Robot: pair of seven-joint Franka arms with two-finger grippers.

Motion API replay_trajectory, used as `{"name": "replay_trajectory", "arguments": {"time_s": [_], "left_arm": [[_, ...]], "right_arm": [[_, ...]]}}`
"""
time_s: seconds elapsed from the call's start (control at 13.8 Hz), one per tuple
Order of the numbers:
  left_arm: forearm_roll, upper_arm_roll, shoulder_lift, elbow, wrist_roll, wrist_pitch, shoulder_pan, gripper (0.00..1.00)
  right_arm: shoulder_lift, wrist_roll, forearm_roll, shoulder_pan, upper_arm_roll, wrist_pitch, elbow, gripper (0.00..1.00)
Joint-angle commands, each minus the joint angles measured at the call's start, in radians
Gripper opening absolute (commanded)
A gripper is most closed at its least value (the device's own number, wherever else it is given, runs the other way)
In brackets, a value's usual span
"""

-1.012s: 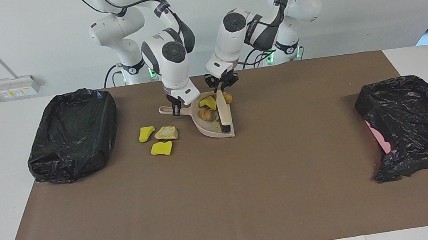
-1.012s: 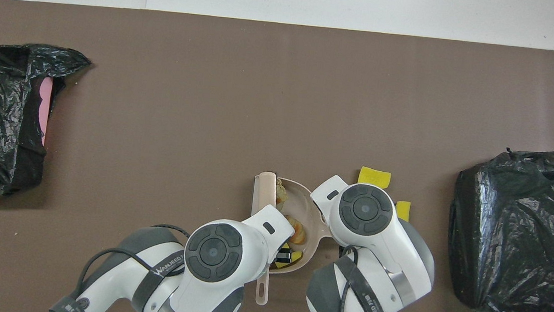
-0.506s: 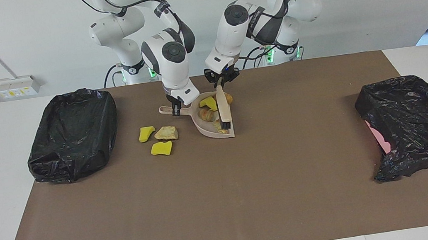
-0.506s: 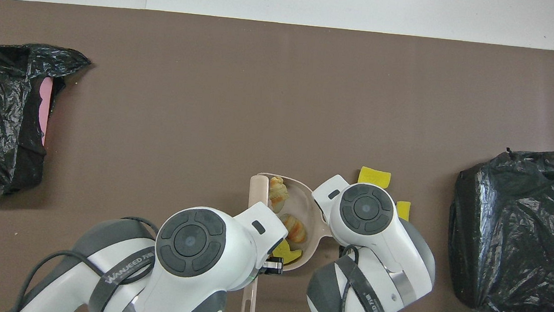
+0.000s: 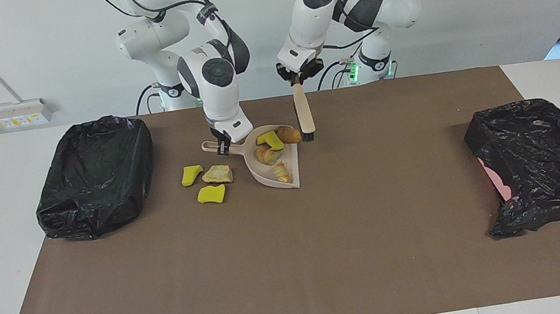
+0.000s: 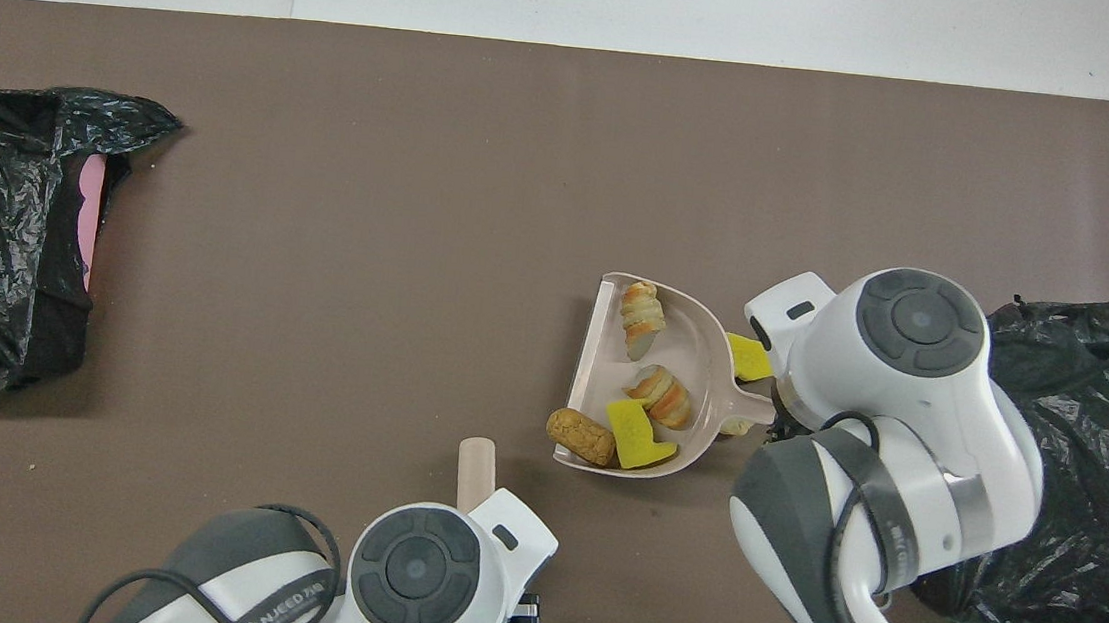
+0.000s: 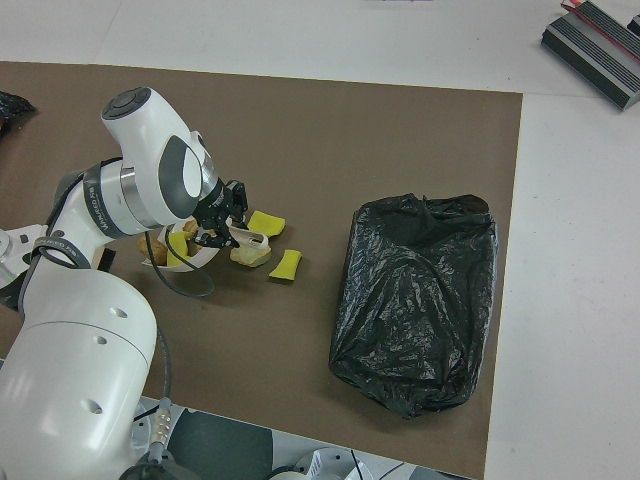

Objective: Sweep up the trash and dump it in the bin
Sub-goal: 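Carry the dustpan to the black bag with the right gripper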

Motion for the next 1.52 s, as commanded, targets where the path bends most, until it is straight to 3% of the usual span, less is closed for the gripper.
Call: {"name": "replay_trajectory", "arguments": {"time_s": [0.0,0.14,0.36,0.72,0.87,1.01,1.08,1.16,1.3,1.45], "left_arm": [[-0.005,-0.008,-0.016,-0.092,-0.101,0.125,-0.109,0.0],[-0.005,-0.01,-0.013,-0.127,-0.152,0.177,-0.176,0.0],[-0.005,-0.012,0.011,-0.132,-0.151,0.211,-0.189,0.0],[0.013,-0.012,0.062,-0.126,-0.151,0.243,-0.192,0.0],[0.013,-0.012,0.08,-0.114,-0.138,0.254,-0.178,0.16],[0.012,-0.012,0.084,-0.114,-0.099,0.252,-0.175,0.6],[0.012,-0.012,0.084,-0.115,-0.092,0.248,-0.174,0.78],[0.012,-0.01,0.084,-0.115,-0.088,0.246,-0.167,0.8],[0.012,-0.01,0.084,-0.114,-0.076,0.239,-0.154,1.0],[0.013,-0.002,0.084,-0.101,-0.05,0.232,-0.14,1.0]], "right_arm": [[-0.089,-0.104,0.016,-0.081,0.003,-0.023,0.011,0.0],[-0.143,-0.209,0.048,-0.172,-0.004,-0.105,0.049,0.0],[-0.192,-0.32,0.051,-0.296,-0.043,-0.152,0.074,0.0],[-0.201,-0.468,0.025,-0.384,-0.228,-0.149,0.08,0.0],[-0.215,-0.568,-0.034,-0.405,-0.279,-0.147,0.08,0.0],[-0.221,-0.653,-0.126,-0.46,-0.285,-0.13,0.08,0.0],[-0.221,-0.672,-0.163,-0.479,-0.285,-0.12,0.08,0.0],[-0.22,-0.679,-0.201,-0.49,-0.285,-0.109,0.078,0.0],[-0.216,-0.695,-0.271,-0.508,-0.285,-0.072,0.057,0.0],[-0.218,-0.699,-0.368,-0.507,-0.284,-0.066,0.039,0.0]]}}
